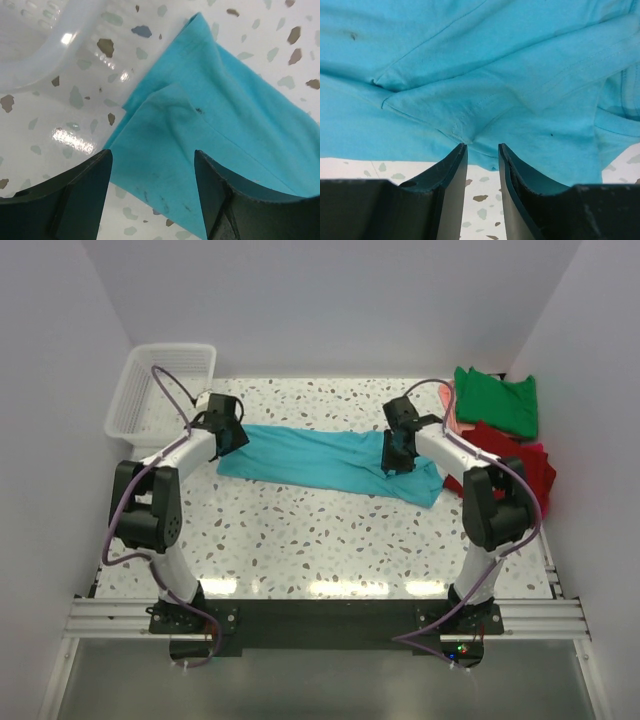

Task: Fold and stack the t-shirts
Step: Fold the tshirt

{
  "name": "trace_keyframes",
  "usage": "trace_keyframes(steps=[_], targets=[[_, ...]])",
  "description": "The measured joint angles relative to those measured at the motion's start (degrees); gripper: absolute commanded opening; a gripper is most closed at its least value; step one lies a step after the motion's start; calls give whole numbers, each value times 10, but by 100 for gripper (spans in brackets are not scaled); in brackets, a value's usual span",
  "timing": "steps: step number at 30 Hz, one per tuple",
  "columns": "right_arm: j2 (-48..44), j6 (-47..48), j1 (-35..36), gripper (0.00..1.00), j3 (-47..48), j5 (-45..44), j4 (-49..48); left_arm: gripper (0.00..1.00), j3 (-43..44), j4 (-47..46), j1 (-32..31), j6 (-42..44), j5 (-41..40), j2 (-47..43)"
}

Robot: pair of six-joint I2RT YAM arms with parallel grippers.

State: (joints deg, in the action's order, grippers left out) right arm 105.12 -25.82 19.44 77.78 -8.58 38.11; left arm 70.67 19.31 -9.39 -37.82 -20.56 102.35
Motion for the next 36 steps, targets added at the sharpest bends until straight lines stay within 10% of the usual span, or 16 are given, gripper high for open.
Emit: trace_keyframes(steps=[12,25,36], targets=[[40,0,16,31,-3,7,-1,71,-15,77,0,-4,1,53],[74,2,16,0,18,-1,-12,70,-11,110,-1,-52,-29,59],[91,9,16,0,90,-21,-13,70,-13,113,-1,-57,-40,57]])
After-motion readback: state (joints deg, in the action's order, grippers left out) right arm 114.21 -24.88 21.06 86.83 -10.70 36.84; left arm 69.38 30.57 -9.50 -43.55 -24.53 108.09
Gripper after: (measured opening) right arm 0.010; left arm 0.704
